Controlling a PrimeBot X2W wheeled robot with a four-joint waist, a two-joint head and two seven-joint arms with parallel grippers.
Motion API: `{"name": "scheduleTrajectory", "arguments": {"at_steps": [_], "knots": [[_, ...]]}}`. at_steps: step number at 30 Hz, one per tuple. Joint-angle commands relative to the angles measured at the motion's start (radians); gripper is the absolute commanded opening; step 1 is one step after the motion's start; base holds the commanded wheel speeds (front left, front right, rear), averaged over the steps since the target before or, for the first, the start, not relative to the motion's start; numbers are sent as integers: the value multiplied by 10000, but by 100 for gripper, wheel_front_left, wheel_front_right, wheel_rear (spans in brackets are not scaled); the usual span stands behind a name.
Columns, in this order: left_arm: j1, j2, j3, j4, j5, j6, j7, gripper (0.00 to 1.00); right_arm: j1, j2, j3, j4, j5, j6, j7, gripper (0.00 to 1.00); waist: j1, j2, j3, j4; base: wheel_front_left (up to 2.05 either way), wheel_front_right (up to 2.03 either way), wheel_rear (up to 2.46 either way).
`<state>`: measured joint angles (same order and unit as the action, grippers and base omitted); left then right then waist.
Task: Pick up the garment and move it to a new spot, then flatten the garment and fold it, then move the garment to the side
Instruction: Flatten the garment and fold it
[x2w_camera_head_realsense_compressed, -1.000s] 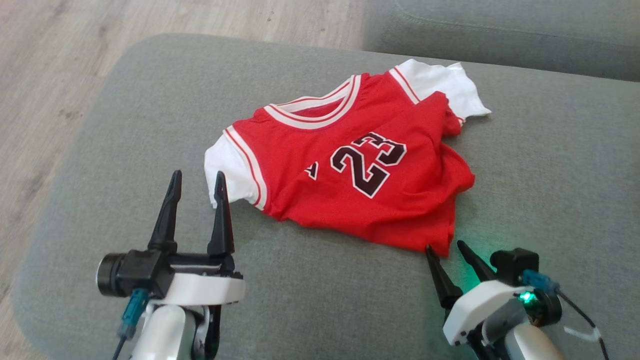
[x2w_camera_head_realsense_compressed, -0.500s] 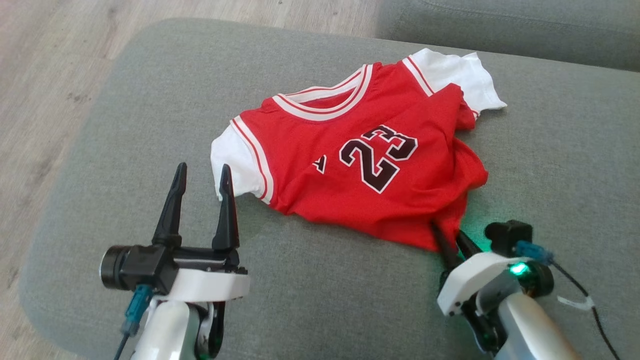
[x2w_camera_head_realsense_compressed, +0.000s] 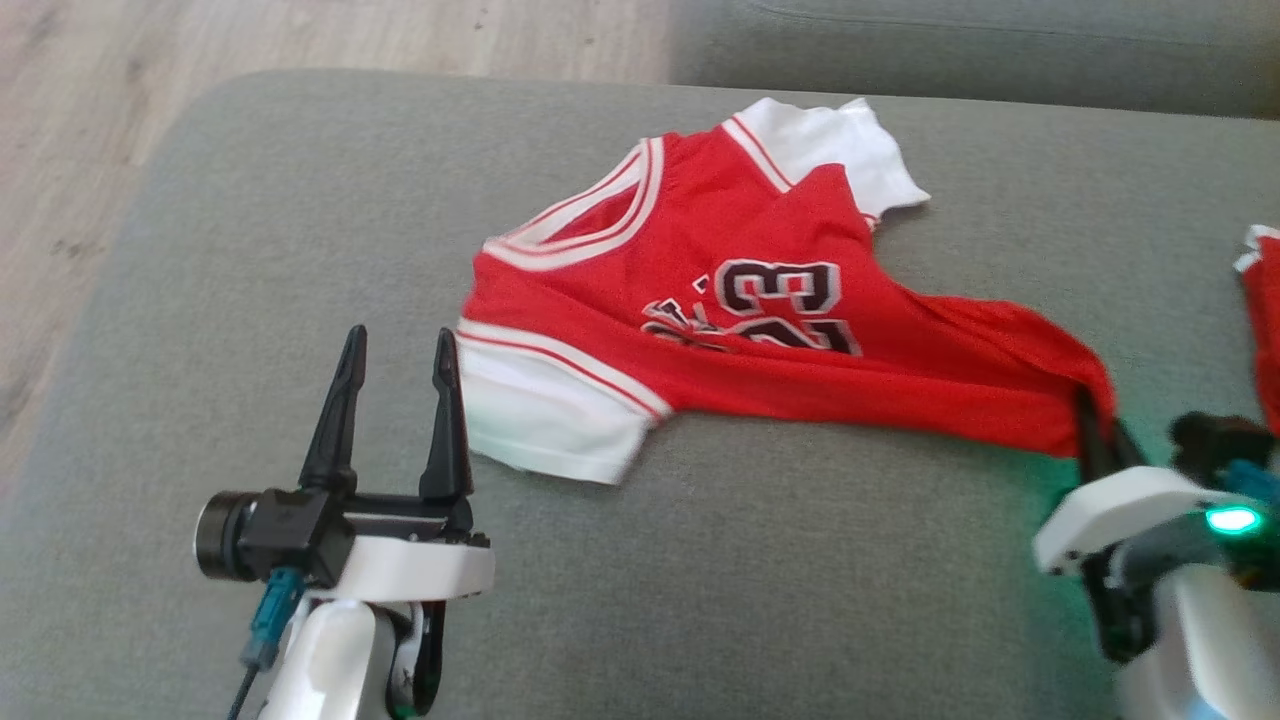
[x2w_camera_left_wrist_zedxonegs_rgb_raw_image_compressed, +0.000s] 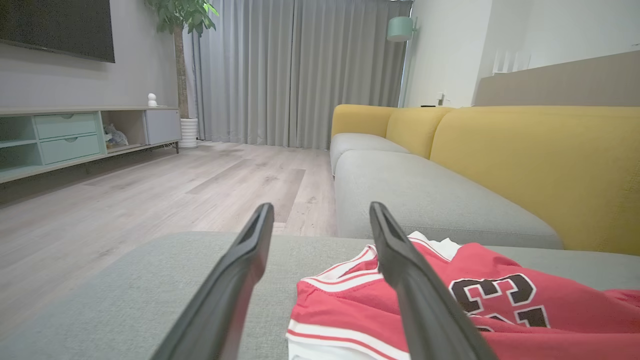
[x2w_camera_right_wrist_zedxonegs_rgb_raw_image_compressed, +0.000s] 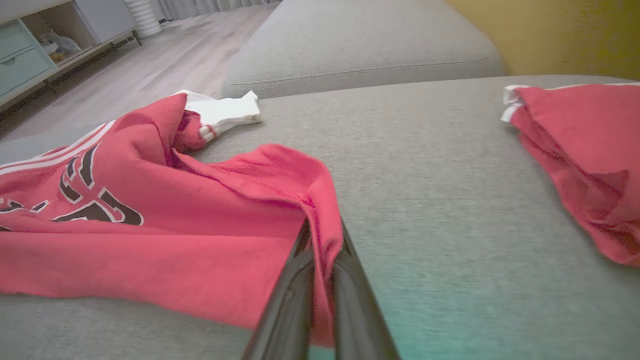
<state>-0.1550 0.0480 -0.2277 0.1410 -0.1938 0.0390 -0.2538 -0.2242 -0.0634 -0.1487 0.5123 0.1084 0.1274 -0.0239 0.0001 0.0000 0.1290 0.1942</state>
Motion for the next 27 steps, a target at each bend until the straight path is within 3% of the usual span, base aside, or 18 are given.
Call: {"name": "scheduleTrajectory", "arguments": {"at_steps": [1,7,8,9,13,17,20,27], "knots": [[-403,23,280,-244,31,-4,-80,100,-139,-71,-102,-448,-183,33,109,0,-1,0,-15,-160,0,0,0],[-477,23,205,-18,23,-48,-80,100,57,47,-1050,-675,-570,33,819,0,-1,0,7,-401,0,0,0],[-490,23,197,20,16,-58,-80,100,59,61,-1107,-722,-647,33,831,84,-1,0,7,-427,0,0,0],[-502,23,188,55,11,-64,-80,100,56,73,-1133,-784,-742,33,802,100,-1,0,1,-451,0,0,0],[-495,22,222,163,-19,-63,-80,100,-33,110,-770,-1470,-911,33,13,100,-1,0,-94,-574,0,0,0],[-395,22,284,296,-95,-127,-80,100,108,124,64,-2444,-372,33,-1331,100,-1,0,-295,-696,0,0,0],[-68,22,490,436,-797,-263,-80,100,816,128,862,-3249,44,33,-2060,100,-1,0,-593,-843,0,0,0],[164,22,449,779,-1031,-533,-80,100,1598,130,1004,-3741,372,33,-2308,100,-1,0,-643,-976,0,0,0]]}}
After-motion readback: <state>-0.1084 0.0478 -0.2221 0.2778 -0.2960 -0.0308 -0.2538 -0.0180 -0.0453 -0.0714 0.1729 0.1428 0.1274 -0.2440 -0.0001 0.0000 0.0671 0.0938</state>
